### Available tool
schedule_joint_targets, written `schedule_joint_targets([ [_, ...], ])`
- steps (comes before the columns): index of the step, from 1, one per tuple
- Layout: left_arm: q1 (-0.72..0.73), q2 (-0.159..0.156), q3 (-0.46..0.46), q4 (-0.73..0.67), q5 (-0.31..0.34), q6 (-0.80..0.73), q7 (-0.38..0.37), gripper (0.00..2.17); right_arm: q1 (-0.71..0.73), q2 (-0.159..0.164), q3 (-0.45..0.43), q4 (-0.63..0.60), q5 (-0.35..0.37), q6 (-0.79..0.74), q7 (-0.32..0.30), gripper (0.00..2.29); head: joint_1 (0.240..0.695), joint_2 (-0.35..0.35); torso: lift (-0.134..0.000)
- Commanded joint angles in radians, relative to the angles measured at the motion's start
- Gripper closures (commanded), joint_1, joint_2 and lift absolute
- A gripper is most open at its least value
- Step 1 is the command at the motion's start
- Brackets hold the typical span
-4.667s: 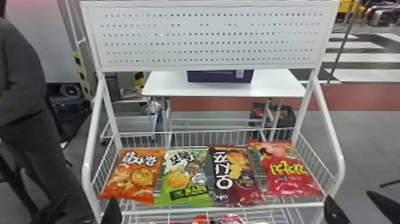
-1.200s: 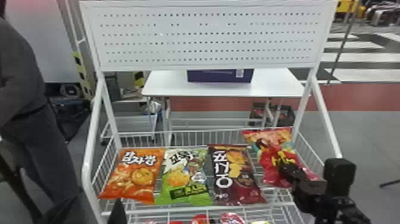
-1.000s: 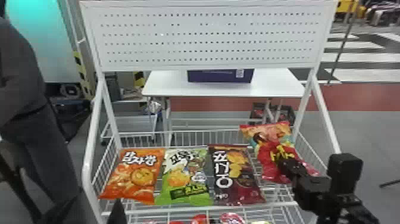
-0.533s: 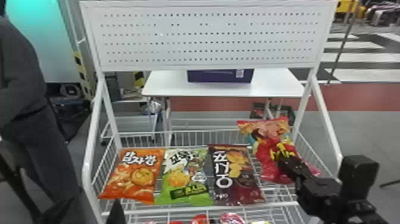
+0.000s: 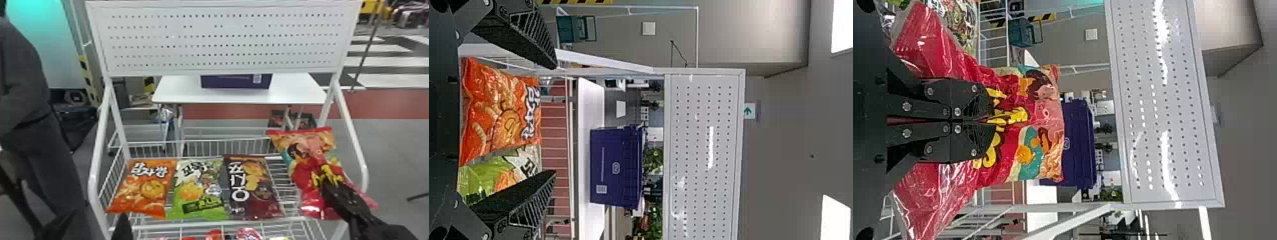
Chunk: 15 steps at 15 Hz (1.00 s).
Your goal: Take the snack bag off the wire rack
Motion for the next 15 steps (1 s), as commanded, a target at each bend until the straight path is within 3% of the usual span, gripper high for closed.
schedule_joint_targets([
  [1, 0.002, 0.002, 0.0, 0.0, 0.0, -0.003, 0.0, 0.14, 0.094, -0.009, -0.045, -0.026, -0.005, -0.07, -0.001, 1.93, 0.499, 0.0, 0.0],
  [4, 0.003, 0.005, 0.003, 0.001, 0.003, -0.009, 0.0, 0.14, 0.159, -0.016, -0.071, -0.04, -0.005, -0.129, -0.004, 1.93, 0.499, 0.0, 0.0],
  [15, 0.017, 0.009, 0.018, 0.0, 0.008, -0.024, 0.002, 0.14, 0.182, -0.021, -0.083, -0.05, -0.005, -0.141, -0.017, 1.93, 0.499, 0.0, 0.0],
])
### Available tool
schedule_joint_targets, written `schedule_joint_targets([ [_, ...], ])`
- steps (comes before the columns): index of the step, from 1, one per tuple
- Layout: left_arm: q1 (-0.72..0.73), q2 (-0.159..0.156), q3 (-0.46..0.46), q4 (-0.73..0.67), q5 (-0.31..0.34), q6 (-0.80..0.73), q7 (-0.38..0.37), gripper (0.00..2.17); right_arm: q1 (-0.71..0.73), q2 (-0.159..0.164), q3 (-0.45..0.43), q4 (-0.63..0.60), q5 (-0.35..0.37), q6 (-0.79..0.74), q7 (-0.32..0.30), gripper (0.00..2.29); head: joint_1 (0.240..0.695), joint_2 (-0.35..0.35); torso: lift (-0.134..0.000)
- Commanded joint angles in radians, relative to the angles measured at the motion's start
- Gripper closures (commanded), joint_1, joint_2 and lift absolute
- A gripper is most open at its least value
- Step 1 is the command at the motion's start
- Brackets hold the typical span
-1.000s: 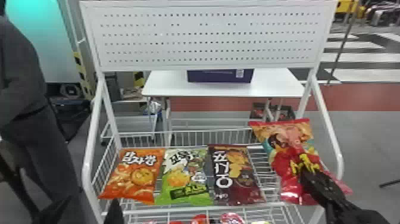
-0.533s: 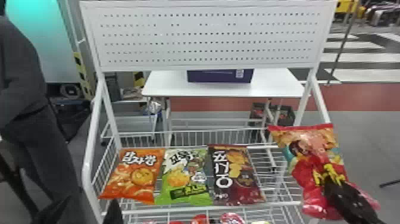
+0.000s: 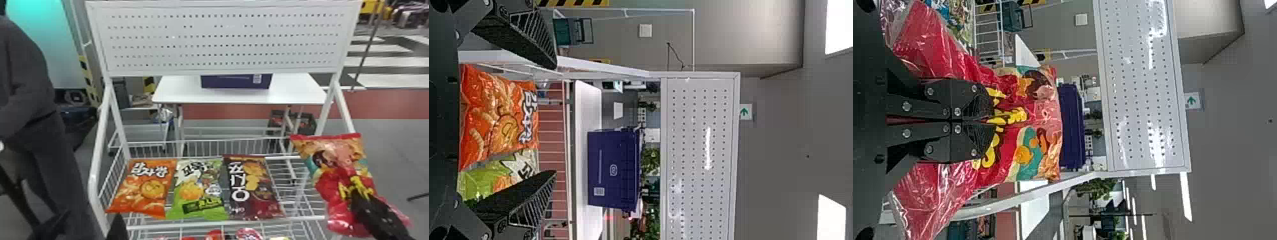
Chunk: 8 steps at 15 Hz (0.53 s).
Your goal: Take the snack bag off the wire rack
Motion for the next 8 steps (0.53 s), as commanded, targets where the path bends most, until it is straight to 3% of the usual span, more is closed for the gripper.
schedule_joint_targets([
  [1, -0.001, 0.0, 0.0, 0.001, 0.0, 0.0, 0.0, 0.14, 0.0, -0.003, -0.001, 0.0, 0.0, -0.004, 0.0, 1.93, 0.499, 0.0, 0.0],
  [8, -0.006, -0.001, 0.0, 0.003, 0.0, 0.0, -0.003, 0.14, -0.001, -0.011, -0.001, 0.003, 0.0, -0.004, -0.008, 1.93, 0.499, 0.0, 0.0],
])
